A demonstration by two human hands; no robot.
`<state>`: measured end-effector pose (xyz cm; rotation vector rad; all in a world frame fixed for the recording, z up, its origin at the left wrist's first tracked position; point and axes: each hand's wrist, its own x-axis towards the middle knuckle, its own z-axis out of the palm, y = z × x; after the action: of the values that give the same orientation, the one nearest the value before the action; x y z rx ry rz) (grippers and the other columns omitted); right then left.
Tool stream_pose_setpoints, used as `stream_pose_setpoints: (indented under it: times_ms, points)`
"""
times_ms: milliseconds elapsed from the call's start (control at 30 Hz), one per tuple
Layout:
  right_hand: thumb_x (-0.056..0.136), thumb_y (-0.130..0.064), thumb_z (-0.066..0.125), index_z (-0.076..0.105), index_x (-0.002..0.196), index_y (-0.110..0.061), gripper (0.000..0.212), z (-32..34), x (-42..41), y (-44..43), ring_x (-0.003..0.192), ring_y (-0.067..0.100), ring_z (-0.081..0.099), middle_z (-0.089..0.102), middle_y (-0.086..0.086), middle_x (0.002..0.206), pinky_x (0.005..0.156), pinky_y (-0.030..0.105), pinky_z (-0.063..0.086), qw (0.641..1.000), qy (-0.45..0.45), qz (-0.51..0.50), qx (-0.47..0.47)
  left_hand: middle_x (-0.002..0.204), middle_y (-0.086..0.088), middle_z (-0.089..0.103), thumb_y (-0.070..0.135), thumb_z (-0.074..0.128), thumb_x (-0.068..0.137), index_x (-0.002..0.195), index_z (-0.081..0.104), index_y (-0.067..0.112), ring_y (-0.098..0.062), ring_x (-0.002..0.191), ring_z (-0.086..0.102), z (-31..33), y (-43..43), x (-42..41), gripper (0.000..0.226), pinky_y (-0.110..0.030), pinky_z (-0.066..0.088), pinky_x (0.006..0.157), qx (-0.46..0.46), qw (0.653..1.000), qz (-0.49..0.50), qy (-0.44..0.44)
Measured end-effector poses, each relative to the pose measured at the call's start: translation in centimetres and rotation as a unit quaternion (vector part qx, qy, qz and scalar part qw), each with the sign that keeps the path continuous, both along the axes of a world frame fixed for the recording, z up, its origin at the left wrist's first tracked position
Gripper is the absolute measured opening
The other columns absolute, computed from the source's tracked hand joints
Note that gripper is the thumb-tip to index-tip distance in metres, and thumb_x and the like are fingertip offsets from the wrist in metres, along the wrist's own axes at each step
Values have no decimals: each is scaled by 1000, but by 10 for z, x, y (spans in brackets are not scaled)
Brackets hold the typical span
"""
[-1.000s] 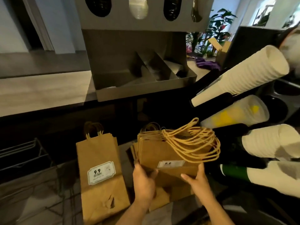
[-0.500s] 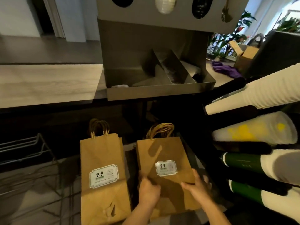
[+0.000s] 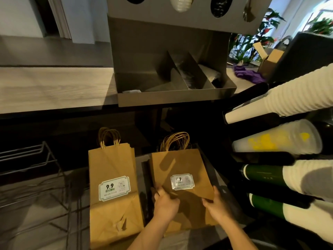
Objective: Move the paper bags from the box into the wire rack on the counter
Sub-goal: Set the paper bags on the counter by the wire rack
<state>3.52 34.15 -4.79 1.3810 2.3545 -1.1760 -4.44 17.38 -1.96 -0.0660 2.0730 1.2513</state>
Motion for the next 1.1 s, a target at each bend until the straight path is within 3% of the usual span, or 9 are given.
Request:
stream_pose_setpoints:
  times_ms: [67, 133, 333, 467, 567, 700, 833, 967, 1100]
  points:
    - [96, -34, 56, 3, 155, -21, 80, 4, 6, 0, 137, 29, 39, 36, 6, 153, 107, 42, 38, 1000, -5, -11, -8, 157, -9, 2, 24, 58, 88, 150, -15, 24, -31, 141, 20, 3, -2, 6, 96, -42, 32, 112, 6, 1000, -2, 5]
    - [96, -35, 56, 5, 155, -18, 80, 7, 12, 0, 141, 30, 32, 28, 7, 157, 109, 41, 34, 1000, -7, -20, -17, 154, -11, 16, 20, 61, 86, 151, -9, 24, -32, 137, 29, 3, -4, 7, 96, -42, 36, 109, 36, 998, 35, -33]
    - [90, -37, 66, 14, 154, -23, 84, 17, 23, -3, 139, 30, 34, 30, 6, 156, 111, 45, 35, 992, 19, -71, -102, 137, -15, 45, 1, 58, 88, 152, 0, 14, -33, 124, 45, 5, -20, 11, 87, -35, 44, 87, 130, 972, 134, -146]
    - [82, -47, 70, 20, 153, -24, 90, 16, 19, -3, 136, 32, 38, 37, 7, 152, 110, 49, 37, 983, 37, -120, -131, 133, -19, 47, -1, 58, 87, 150, 15, 10, -37, 120, 46, 8, -19, 8, 78, -43, 46, 95, 138, 956, 196, -169]
    - [71, -61, 73, 22, 153, -23, 103, 13, 9, -6, 138, 32, 35, 37, 7, 152, 112, 51, 32, 984, 26, -121, -126, 113, -17, 52, 0, 59, 86, 136, 36, 1, -34, 108, 50, 10, -15, 4, 55, -44, 45, 95, 141, 948, 222, -182]
    - [70, -57, 76, 32, 147, -15, 98, 22, 6, -5, 135, 32, 39, 42, 11, 147, 108, 44, 34, 977, 5, -140, -161, 85, -12, 54, 1, 61, 87, 123, 47, -3, -31, 88, 53, 11, -14, -2, 38, -46, 48, 90, 167, 930, 261, -197]
    - [69, -58, 77, 31, 149, -16, 101, 20, 17, 0, 136, 33, 37, 40, 10, 148, 110, 47, 33, 964, 15, -170, -204, 99, -16, 53, 11, 65, 88, 127, 43, 1, -36, 99, 52, 9, -15, -1, 46, -46, 46, 88, 142, 931, 252, -223]
    - [42, -65, 88, 36, 144, -21, 123, 18, 27, 1, 131, 34, 43, 45, 10, 143, 108, 51, 37, 960, 52, -188, -199, 102, -18, 55, 14, 71, 84, 129, 43, 4, -38, 102, 54, 6, -14, 5, 54, -50, 46, 93, 139, 927, 243, -249]
    - [71, -46, 81, 35, 145, -16, 92, 36, 38, -3, 122, 35, 48, 49, 14, 137, 94, 44, 45, 963, 106, -173, -178, 111, -20, 57, 14, 80, 74, 138, 36, 4, -39, 106, 54, 14, -14, 12, 79, -51, 45, 96, 162, 927, 247, -231]
